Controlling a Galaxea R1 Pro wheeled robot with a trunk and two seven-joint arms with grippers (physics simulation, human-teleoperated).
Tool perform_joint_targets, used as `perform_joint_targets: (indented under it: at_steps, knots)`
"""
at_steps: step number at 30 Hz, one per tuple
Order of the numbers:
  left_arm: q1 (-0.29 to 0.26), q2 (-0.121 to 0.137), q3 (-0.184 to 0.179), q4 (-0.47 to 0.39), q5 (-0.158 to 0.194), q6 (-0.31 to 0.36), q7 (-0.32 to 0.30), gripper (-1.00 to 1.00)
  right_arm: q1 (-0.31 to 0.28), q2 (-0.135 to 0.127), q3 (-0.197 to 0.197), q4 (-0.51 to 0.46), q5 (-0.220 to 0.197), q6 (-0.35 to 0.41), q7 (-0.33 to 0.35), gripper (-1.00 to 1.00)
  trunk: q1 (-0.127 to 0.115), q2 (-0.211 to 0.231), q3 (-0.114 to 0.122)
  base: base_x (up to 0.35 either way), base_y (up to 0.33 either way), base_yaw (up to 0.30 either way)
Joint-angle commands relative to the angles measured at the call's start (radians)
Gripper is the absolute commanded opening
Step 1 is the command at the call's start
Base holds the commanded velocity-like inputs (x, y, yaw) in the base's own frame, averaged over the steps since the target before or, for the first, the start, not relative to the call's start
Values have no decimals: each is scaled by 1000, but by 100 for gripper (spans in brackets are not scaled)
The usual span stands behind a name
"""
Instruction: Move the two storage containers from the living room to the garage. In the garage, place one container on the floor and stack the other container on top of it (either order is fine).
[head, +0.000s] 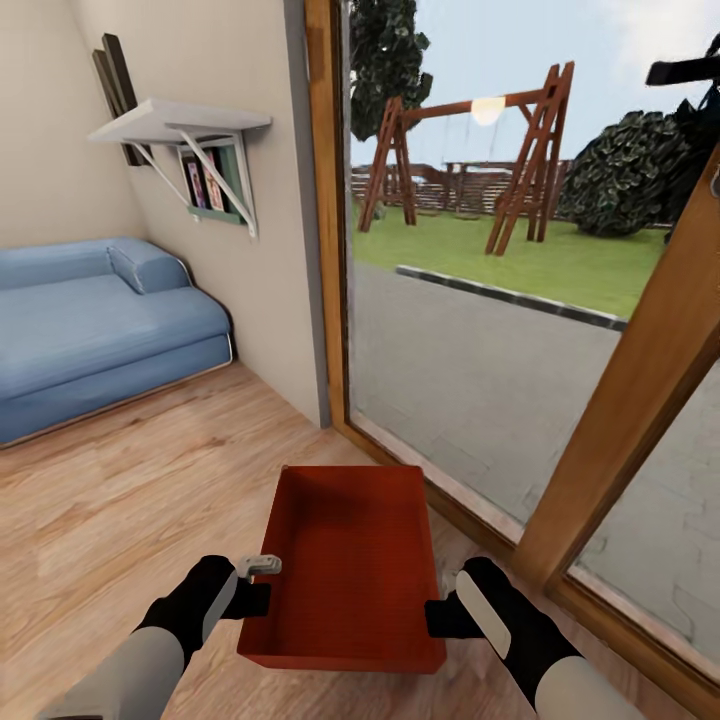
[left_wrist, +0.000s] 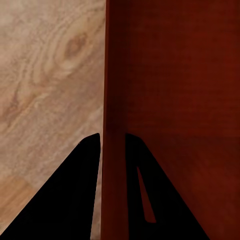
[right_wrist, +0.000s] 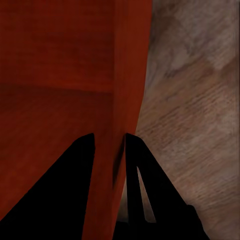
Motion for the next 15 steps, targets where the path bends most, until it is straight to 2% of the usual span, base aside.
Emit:
perform_joint_targets:
  at_steps: [1,15]
  knots:
    - [-1,-1,4,-3,-12,5,-1,-100,0,-2,5,0,38,11,-13,-100,-4,7,4,0,0,0]
    - [-1,-1,4,-3,-12,5,-1,-100,0,-2,5,0,38,12,-13,-100,-58,105,69,0,0,0]
